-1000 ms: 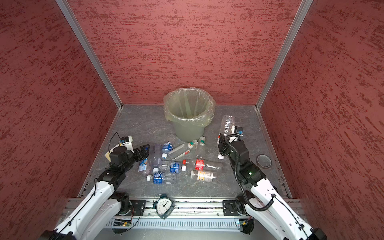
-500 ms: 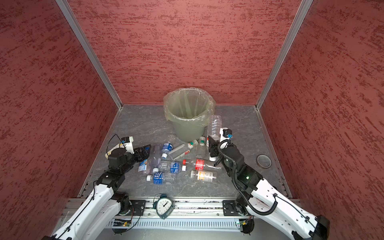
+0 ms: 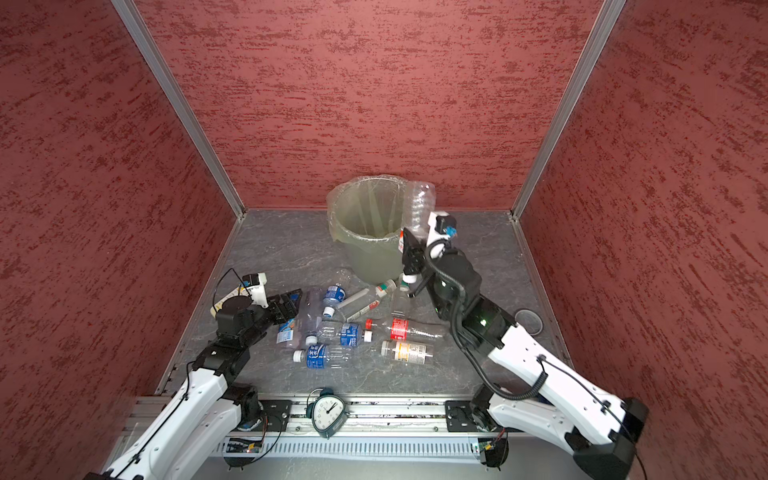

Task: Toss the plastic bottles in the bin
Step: 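Open the right gripper over the bin to drop the clear bottle, then withdraw the right gripper from the bin while the left gripper moves over the ARTESIAN bottle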

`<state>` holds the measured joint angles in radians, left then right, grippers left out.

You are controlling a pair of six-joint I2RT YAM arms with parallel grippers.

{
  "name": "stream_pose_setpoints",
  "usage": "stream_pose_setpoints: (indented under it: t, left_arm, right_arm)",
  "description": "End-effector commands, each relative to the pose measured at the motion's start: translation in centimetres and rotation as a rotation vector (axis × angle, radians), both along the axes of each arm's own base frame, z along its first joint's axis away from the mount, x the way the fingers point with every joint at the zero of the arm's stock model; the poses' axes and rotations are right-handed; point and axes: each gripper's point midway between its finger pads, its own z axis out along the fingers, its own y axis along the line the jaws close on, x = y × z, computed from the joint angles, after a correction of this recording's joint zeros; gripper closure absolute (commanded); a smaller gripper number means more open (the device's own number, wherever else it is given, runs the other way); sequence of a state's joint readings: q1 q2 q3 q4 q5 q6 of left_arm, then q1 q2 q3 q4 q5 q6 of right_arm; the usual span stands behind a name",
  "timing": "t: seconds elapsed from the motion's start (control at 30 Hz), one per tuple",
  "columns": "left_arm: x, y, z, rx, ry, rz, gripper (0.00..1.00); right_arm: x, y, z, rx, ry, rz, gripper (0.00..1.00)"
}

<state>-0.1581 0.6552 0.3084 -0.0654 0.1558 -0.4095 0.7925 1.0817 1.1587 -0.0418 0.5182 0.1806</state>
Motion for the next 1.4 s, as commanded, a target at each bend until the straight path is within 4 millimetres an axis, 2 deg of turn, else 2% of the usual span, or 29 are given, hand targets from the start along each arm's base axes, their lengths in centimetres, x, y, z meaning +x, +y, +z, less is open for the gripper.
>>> stream_pose_setpoints:
  t: [0.0, 0.07, 0.13, 0.2, 0.27, 0.4, 0.5, 0.7, 0.77, 0.83, 1.03, 1.2, 1.3, 1.37]
  left_arm:
    - [0.0, -0.1, 0.0, 0.014, -0.013, -0.012, 0.11]
    - [0.0, -0.1, 0.0, 0.016, -0.009, -0.009, 0.11]
    - [0.0, 0.1, -0.1, 0.018, -0.006, -0.001, 0.11]
    - [0.0, 0.1, -0.1, 0.017, -0.008, 0.002, 0.11]
    - [0.0, 0.1, -0.1, 0.017, -0.003, 0.001, 0.11]
    - [0.0, 0.7, -0.2, 0.022, 0.005, 0.035, 0.07]
    - [0.0, 1.2, -0.4, 0.028, 0.016, 0.067, 0.01]
    - [-0.2, 1.7, 0.0, 0.034, 0.003, 0.094, 0.01]
    - [-0.2, 1.7, 0.0, 0.038, 0.005, 0.097, 0.01]
    - [-0.3, 1.8, -0.1, 0.047, 0.015, 0.103, 0.01]
    - [-0.5, 1.3, 0.3, 0.074, 0.033, 0.097, 0.01]
    - [-1.7, 1.2, 0.1, 0.092, 0.138, 0.122, 0.01]
    - [-2.6, 1.7, -0.5, 0.102, 0.198, 0.148, 0.01]
    - [-3.1, 2.2, -0.8, 0.109, 0.231, 0.171, 0.03]
  right_arm:
    - [4.7, 1.9, 3.9, -0.024, -0.053, -0.020, 0.44]
    - [8.3, 2.6, 4.9, -0.034, -0.053, -0.048, 0.24]
    - [12.5, 2.4, 4.5, -0.043, -0.028, -0.107, 0.05]
    - [14.7, 1.9, 4.5, -0.046, -0.001, -0.145, 0.01]
    - [15.2, 1.8, 4.9, -0.028, -0.010, -0.140, 0.01]
    - [14.1, 1.7, 6.3, 0.001, -0.038, -0.104, 0.01]
    - [12.8, 1.1, 6.5, 0.014, -0.032, -0.092, 0.01]
    - [9.4, -1.1, 5.3, 0.030, -0.009, -0.094, 0.01]
    - [8.6, -1.6, 4.3, 0.019, 0.012, -0.089, 0.01]
    - [7.8, -2.2, 3.2, 0.022, 0.031, -0.094, 0.01]
    - [5.4, -4.1, -1.9, -0.003, 0.093, -0.112, 0.01]
    - [3.5, -5.0, -7.8, -0.032, 0.209, -0.107, 0.01]
    - [2.3, -5.5, -11.0, -0.018, 0.248, -0.093, 0.01]
    - [1.4, -5.7, -12.4, -0.008, 0.247, -0.075, 0.01]
